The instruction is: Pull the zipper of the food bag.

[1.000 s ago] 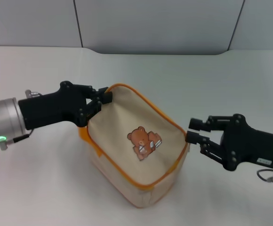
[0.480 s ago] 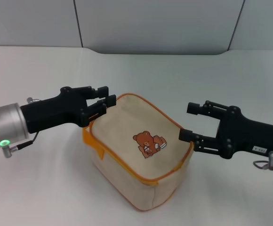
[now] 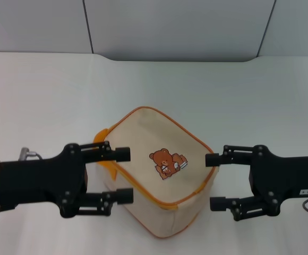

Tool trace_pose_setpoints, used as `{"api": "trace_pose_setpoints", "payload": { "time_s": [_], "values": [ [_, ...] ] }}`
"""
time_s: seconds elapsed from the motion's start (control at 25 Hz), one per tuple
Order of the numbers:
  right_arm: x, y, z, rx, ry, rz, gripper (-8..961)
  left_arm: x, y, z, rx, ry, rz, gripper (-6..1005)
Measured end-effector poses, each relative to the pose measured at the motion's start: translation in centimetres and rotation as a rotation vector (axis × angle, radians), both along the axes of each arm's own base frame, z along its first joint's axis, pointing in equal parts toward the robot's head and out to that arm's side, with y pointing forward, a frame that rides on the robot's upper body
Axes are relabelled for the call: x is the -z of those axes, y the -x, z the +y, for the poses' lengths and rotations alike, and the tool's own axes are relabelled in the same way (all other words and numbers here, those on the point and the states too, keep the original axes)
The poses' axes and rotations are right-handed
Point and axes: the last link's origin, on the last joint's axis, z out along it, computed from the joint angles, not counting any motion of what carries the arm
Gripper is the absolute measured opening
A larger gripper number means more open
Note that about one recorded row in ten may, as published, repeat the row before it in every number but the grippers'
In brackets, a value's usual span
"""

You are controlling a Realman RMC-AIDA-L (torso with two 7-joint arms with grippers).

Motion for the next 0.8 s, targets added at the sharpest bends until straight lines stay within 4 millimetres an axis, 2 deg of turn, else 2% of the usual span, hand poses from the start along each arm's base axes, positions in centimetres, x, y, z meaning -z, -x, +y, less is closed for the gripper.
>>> {"api": "trace_pose_setpoints", "payload": {
  "time_s": [0.2, 0.8],
  "values": [
    [0.23, -0.03, -0.12, -0.002, 0.006, -0.010, 826, 0.28, 0.50, -0.49, -0.011, -0.003, 0.009, 799],
    [0.34, -0.05, -0.29, -0.004, 0.012, -0.007, 827, 0.42, 0.53, -0.57, -0.012, -0.003, 0.010, 799]
  ]
}}
